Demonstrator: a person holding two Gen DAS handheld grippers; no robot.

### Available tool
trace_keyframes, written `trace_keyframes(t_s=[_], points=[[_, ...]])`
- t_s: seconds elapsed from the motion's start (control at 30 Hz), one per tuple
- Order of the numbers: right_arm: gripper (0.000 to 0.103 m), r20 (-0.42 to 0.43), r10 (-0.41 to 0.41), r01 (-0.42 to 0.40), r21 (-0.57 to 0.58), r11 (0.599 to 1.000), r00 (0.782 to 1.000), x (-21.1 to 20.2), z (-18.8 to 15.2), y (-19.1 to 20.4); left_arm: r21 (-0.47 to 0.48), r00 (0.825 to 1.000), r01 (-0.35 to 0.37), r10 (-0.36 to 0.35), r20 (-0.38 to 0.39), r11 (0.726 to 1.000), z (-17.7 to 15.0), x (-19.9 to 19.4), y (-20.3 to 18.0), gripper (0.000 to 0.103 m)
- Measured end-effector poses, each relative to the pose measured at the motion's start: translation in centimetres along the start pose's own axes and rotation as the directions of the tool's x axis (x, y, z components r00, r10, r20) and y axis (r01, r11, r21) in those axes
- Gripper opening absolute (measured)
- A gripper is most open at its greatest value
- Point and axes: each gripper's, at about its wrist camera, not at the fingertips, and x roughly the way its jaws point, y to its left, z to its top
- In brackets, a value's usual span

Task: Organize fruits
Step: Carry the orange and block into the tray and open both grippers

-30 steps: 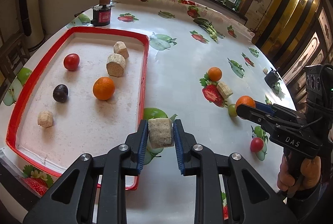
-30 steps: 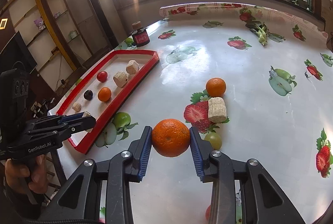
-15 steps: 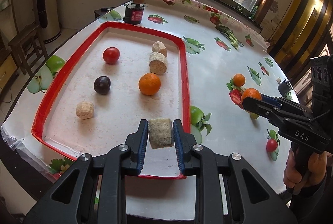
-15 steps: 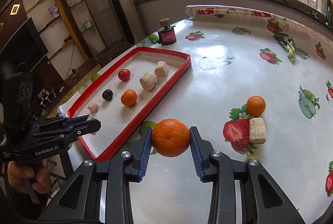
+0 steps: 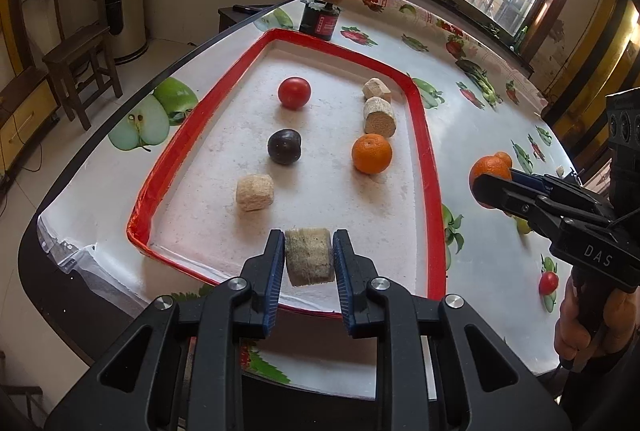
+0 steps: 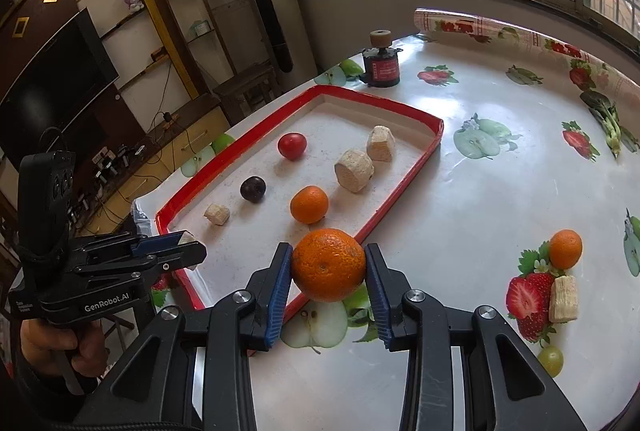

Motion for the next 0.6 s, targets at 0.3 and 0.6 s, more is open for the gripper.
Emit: trace_keyframes(t_s=[0.3, 0.6], points=[[0.036, -0.076, 0.045, -0.051, -0.083, 0.995, 0.996, 4.4, 0.5, 3.8, -0.001, 1.0, -0.017, 0.017, -0.016, 1.0, 0.2, 0.6, 1.3, 0.022], [0.036, -0.134, 0.035, -0.05, -0.114, 0.992, 0.99, 7.6, 0.4, 4.7, 0.01, 0.998, -0.05, 0.05, -0.033, 0.999, 0.3, 1.6, 1.8, 0.022]])
